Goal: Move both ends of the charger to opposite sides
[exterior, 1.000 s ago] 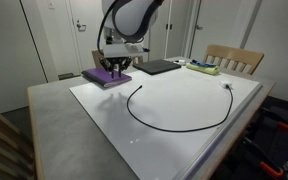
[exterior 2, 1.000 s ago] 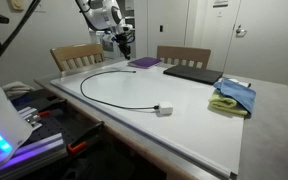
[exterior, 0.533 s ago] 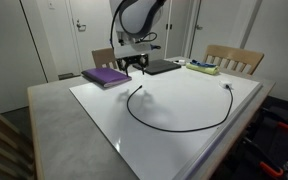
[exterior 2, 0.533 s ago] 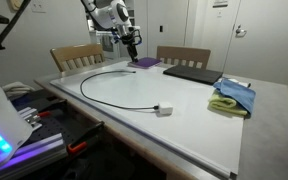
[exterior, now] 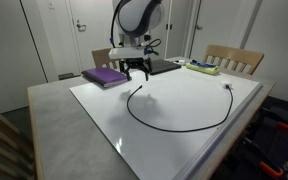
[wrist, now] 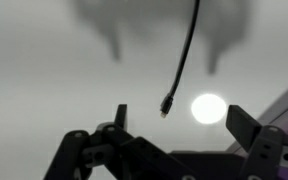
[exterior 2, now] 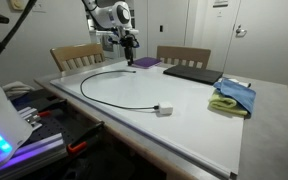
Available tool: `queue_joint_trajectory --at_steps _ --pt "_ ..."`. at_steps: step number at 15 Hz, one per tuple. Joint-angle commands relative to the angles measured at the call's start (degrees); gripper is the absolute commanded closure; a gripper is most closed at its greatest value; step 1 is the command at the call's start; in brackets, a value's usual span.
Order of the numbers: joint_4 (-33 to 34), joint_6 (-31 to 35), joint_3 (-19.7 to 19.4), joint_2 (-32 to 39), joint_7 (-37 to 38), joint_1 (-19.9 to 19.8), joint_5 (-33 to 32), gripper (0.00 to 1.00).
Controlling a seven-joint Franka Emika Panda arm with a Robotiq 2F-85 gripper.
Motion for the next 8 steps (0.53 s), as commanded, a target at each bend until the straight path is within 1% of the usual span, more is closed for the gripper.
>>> queue_joint_trajectory --at_steps 1,4,8 --pt "-2.58 4.14 0.8 -0.99 4.4 -1.71 1.56 0.0" --pt "-3.22 7.22 0.97 -0.2 5.85 -2.3 1.23 0.0" --pt "-4.61 9.95 1.73 0.4 5.52 -3.26 2.27 0.0"
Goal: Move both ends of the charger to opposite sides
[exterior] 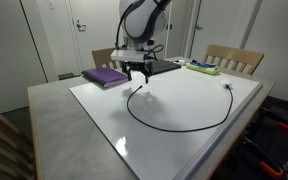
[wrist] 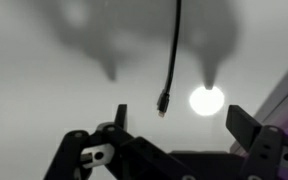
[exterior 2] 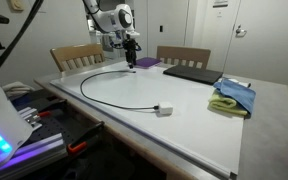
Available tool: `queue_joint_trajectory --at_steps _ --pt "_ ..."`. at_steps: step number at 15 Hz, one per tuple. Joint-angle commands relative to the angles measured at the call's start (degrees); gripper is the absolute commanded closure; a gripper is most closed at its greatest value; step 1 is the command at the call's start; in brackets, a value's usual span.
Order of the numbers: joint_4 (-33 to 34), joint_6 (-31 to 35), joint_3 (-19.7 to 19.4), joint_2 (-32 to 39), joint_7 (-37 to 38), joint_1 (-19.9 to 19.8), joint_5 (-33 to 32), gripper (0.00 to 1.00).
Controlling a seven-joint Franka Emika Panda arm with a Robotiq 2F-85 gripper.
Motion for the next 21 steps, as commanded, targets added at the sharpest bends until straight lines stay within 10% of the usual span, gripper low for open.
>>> queue_joint_trajectory --at_steps 1,10,12,21 --pt "-2.13 3.35 1.54 0.14 -0.19 -1.7 1.8 0.0" --pt "-4.35 5.7 1.76 1.4 -0.13 -2.36 4.32 0.0" --pt "-4.7 6.64 1.61 1.38 -0.11 -2.33 4.67 0.26" --pt "-3.7 8.31 1.39 0.88 -2.04 -1.79 3.62 0.9"
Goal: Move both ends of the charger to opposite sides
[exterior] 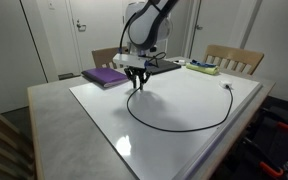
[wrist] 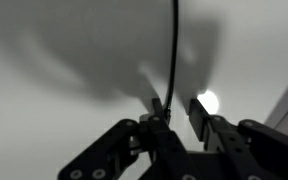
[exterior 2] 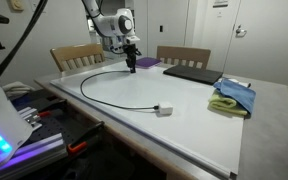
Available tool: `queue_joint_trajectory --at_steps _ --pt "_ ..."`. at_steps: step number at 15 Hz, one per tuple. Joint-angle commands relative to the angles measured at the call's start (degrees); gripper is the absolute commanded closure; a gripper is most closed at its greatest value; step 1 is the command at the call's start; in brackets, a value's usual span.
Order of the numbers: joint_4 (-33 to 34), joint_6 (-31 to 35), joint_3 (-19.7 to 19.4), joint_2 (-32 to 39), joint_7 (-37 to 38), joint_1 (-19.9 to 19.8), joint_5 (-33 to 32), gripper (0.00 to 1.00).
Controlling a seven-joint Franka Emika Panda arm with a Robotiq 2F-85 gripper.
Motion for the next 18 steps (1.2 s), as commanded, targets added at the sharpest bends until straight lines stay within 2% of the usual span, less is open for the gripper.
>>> queue_joint_trajectory --at_steps 1,2,5,11,15,16,18 --pt "-0.32 1.03 0.62 0.0 -2.55 -0.47 -0.3 0.95" --pt "0.01 0.87 0.64 0.11 -3.4 -0.45 -0.58 1.0" --pt "1.32 0.07 1.16 0.29 -7.63 -0.48 -1.17 0.98" --pt "8.01 -3.16 4.29 1.75 -22.47 0.94 -2.47 0.98" --pt "10.02 -2.34 7.1 1.7 -33.66 1.02 -1.85 0.98" --pt "7.89 -1.33 5.18 0.63 -28.98 2.5 -0.71 0.93" --pt "8.47 -1.33 5.66 0.63 -31.79 2.61 -0.62 0.93"
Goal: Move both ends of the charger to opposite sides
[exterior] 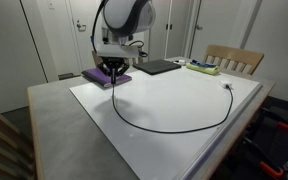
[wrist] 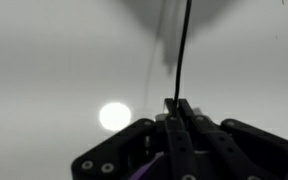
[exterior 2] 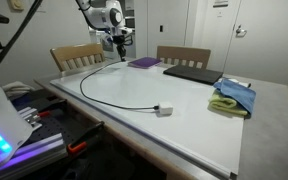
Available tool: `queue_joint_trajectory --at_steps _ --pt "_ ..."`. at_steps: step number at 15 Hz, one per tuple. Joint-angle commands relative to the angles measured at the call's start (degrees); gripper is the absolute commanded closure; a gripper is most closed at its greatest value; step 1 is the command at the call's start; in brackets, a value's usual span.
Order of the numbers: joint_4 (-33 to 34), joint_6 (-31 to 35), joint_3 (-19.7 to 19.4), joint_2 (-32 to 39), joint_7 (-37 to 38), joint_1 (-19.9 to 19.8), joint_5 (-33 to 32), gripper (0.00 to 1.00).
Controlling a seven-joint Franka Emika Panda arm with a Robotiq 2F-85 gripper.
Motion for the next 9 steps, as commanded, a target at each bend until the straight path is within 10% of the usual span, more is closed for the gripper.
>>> queue_joint_trajectory --at_steps 1,9 --pt "0.15 -0.11 -0.9 0.01 -1.1 0.75 1.05 0.93" --pt "3.3 0.77 7.06 1.78 -18.87 -0.36 4.26 0.98"
